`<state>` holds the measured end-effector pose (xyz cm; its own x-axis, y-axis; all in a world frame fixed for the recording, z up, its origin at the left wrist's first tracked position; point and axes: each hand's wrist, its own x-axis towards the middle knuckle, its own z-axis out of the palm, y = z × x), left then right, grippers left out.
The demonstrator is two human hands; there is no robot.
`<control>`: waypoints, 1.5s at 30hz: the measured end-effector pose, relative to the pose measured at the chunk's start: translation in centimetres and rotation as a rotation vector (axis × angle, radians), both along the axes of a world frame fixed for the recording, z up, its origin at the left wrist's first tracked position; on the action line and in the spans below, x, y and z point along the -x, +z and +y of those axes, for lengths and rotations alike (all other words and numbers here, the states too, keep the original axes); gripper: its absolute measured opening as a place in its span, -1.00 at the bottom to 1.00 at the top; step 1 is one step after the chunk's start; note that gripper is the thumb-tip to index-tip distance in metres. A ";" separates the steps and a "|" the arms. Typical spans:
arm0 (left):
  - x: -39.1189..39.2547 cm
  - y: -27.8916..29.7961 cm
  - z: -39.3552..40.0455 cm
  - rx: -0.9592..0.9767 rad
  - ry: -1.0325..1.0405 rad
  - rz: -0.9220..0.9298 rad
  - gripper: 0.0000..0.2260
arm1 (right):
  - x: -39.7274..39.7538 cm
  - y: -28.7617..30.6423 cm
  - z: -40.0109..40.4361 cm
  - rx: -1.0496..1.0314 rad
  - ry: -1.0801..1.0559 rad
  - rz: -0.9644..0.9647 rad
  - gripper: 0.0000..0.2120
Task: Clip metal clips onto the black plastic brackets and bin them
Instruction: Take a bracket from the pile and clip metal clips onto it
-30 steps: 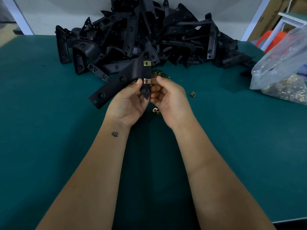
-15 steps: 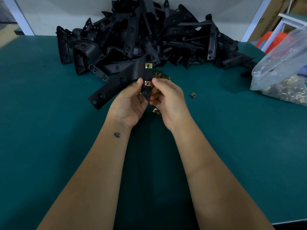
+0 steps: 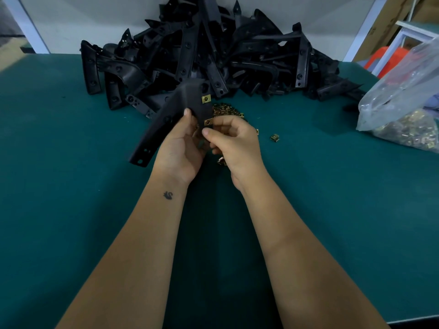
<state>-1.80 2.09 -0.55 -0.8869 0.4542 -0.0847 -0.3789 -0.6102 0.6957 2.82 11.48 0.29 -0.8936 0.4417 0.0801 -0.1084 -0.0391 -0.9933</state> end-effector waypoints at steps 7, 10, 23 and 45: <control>0.2 0.1 0.2 0.081 0.057 -0.066 -0.92 | -0.1 0.4 0.3 0.028 -0.143 0.073 -0.86; 0.2 0.2 0.1 0.030 0.100 -0.133 -0.91 | -0.1 0.5 0.3 0.088 -0.161 0.123 -0.87; 0.0 0.6 0.0 0.148 0.253 -0.055 -0.96 | -0.4 0.8 3.2 0.668 -0.183 0.221 -0.89; -9.3 0.2 7.1 0.424 0.350 0.416 -0.85 | -3.6 3.3 4.1 0.759 -0.266 0.249 -0.59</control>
<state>7.45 9.15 -0.30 -0.9724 0.1384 0.1877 0.1412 -0.2909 0.9463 6.37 15.57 3.56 -0.7474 0.6490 -0.1424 -0.4213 -0.6286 -0.6538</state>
